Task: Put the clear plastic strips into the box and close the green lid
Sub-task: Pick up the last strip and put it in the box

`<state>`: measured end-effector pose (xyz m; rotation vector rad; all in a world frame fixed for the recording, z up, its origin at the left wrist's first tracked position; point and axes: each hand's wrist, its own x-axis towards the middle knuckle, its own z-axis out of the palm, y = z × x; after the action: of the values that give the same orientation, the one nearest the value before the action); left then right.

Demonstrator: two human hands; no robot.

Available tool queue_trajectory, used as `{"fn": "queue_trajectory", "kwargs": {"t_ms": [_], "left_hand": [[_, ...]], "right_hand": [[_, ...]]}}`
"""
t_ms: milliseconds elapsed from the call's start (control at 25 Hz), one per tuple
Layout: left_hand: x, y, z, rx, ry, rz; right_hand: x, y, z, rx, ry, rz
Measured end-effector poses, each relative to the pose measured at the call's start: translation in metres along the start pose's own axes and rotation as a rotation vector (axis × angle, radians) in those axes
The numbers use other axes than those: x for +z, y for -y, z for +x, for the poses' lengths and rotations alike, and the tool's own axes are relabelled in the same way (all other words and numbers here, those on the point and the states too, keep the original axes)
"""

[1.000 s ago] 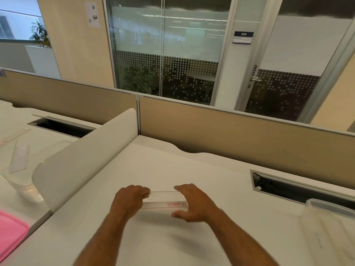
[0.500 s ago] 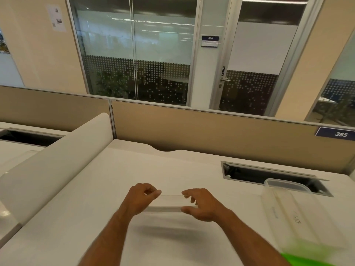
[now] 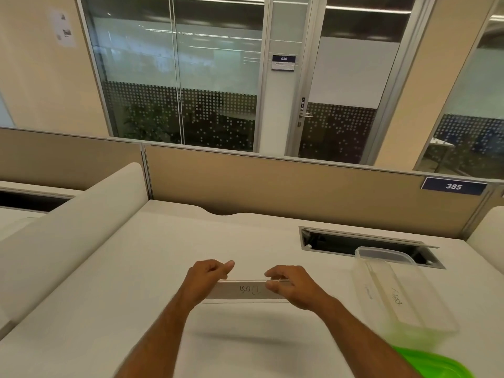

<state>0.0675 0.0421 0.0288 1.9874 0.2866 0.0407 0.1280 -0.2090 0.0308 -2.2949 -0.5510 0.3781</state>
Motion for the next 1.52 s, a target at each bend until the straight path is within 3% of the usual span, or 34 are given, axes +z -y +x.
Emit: {"fn": "queue_trajectory", "kwargs": {"t_ms": [280,480,760,1080,1320,1520], "left_hand": [[0.011,-0.018,-0.003,-0.066,-0.144,-0.634],[0.044,-0.028,-0.007,-0.117,-0.137,-0.849],[0.089,-0.043,-0.024,-0.117,-0.003,-0.624],[0.091,-0.049,-0.028,-0.023,-0.039,-0.398],[0.073,-0.045,-0.023,0.023,0.039,-0.35],[0.066,-0.039,-0.018,0.059,0.11,-0.294]], "right_hand": [[-0.001,0.002,-0.013,0.056,-0.064,0.243],[0.006,0.007,-0.011,0.124,-0.051,0.387],[0.025,0.013,-0.008,0.164,0.004,0.641],[0.017,0.006,-0.007,0.165,0.026,0.677],[-0.027,0.002,-0.002,0.089,-0.306,1.0],[-0.052,-0.009,0.001,0.076,-0.384,1.101]]}}
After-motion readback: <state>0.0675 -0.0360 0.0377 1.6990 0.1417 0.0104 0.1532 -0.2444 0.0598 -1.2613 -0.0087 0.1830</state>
